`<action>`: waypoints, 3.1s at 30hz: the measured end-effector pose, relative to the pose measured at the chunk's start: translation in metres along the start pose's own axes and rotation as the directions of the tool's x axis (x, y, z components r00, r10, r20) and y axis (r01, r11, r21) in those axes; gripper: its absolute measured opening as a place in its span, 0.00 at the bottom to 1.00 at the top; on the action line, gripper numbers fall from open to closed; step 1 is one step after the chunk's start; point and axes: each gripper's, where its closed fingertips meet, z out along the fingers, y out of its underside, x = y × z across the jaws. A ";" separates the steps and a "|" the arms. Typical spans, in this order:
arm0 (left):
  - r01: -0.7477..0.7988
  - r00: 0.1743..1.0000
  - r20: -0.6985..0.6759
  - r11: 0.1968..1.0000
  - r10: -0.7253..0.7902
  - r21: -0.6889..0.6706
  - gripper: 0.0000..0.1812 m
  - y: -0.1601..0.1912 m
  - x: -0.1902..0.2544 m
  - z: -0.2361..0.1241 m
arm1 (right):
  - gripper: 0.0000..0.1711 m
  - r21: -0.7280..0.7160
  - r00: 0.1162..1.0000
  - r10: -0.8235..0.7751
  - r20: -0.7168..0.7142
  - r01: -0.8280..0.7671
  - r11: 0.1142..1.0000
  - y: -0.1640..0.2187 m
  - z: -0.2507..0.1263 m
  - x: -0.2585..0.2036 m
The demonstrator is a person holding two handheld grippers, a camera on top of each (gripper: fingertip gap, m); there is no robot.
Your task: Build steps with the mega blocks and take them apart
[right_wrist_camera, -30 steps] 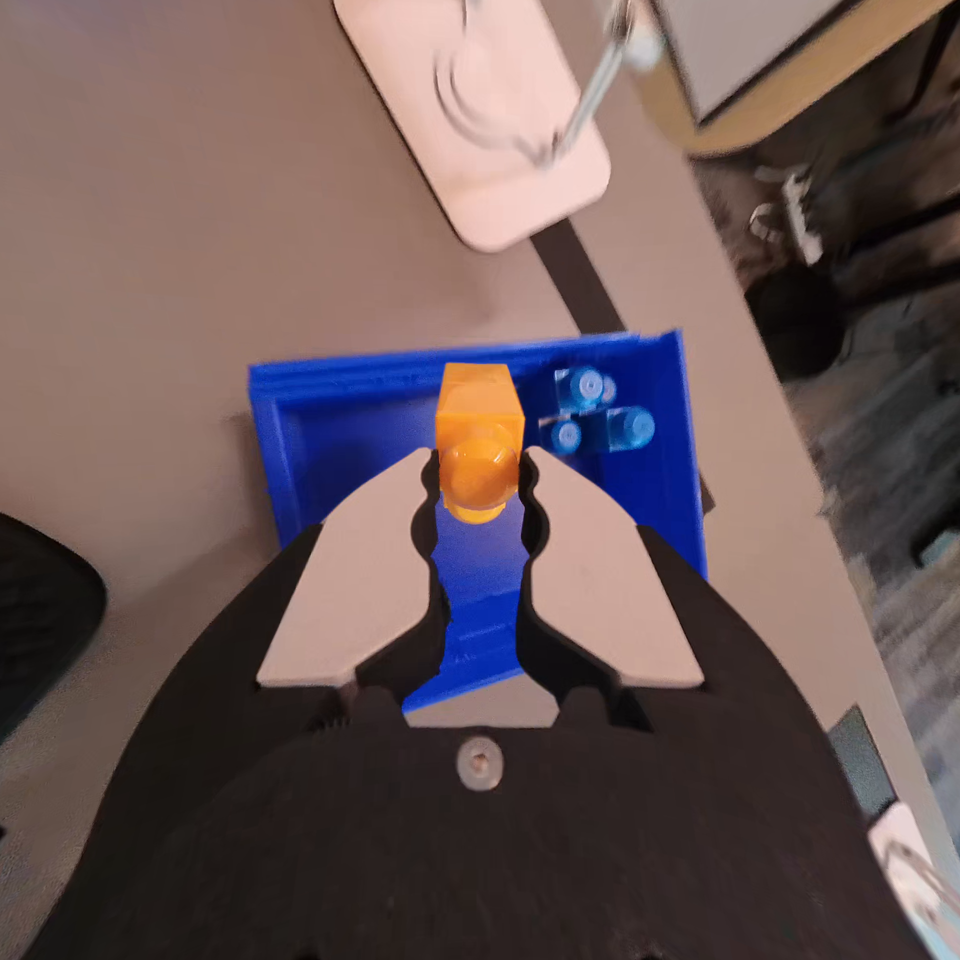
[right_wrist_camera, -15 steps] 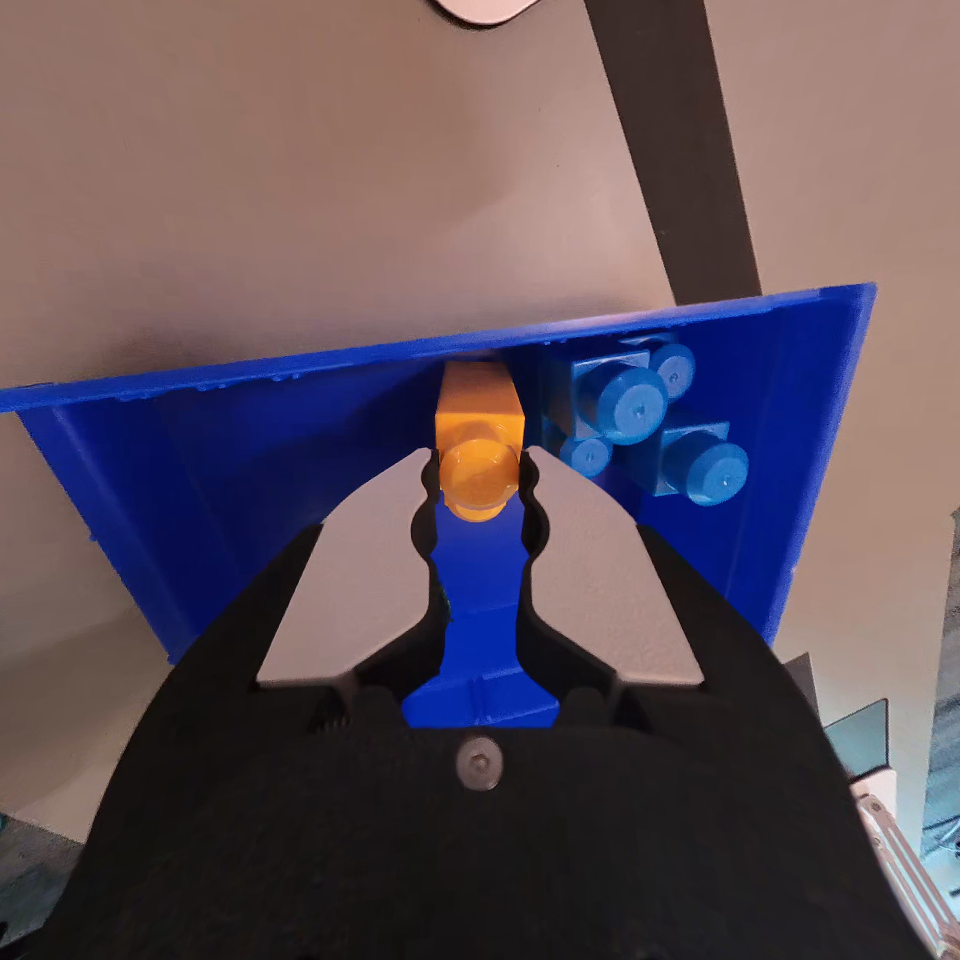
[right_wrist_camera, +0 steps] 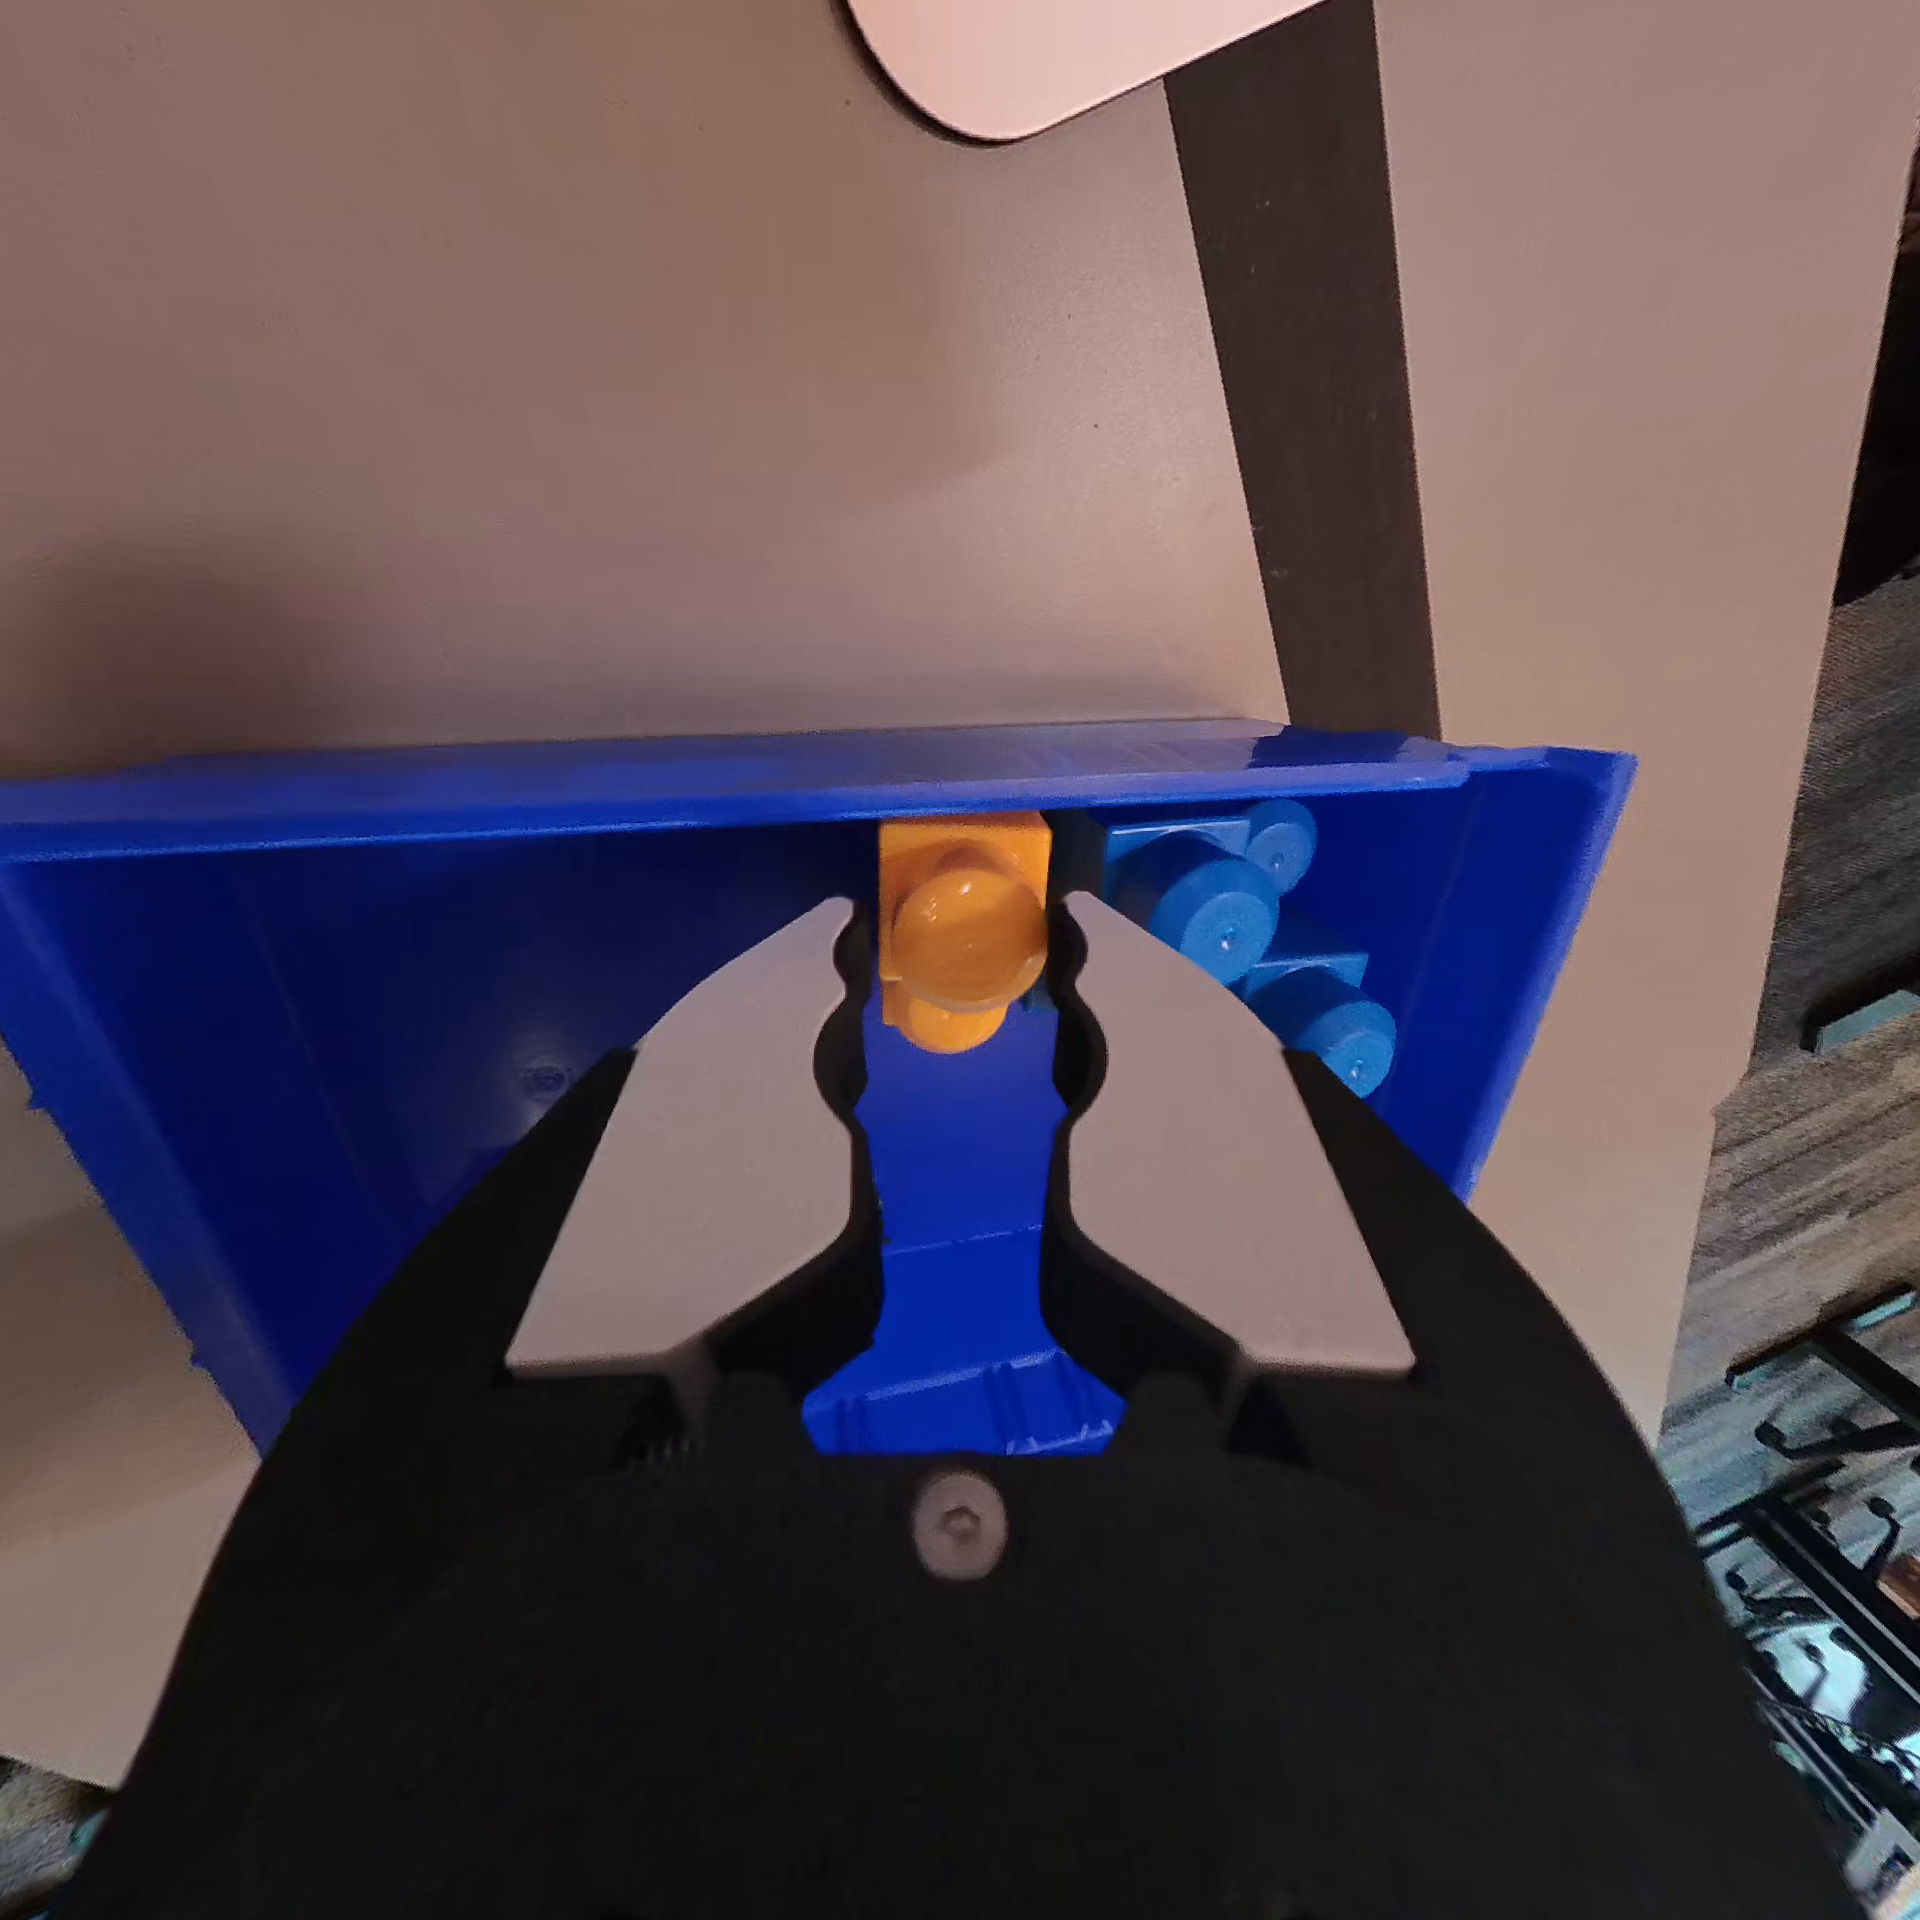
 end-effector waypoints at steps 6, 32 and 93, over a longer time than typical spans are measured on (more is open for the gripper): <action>0.005 1.000 -0.003 1.000 -0.005 -0.005 0.00 0.001 0.000 0.001 | 0.21 0.208 0.997 0.049 -0.067 -0.034 0.977 -0.026 -0.050 0.008; 0.010 0.996 0.093 0.999 -0.014 0.041 0.00 -0.009 -0.016 -0.008 | 0.00 0.975 0.837 0.531 0.135 -0.209 0.081 -0.140 -0.095 -0.148; 0.041 0.963 0.070 0.118 0.260 -0.992 0.16 0.084 -0.324 -0.129 | 0.00 0.981 0.884 0.459 0.085 -0.155 0.116 -0.139 -0.087 -0.153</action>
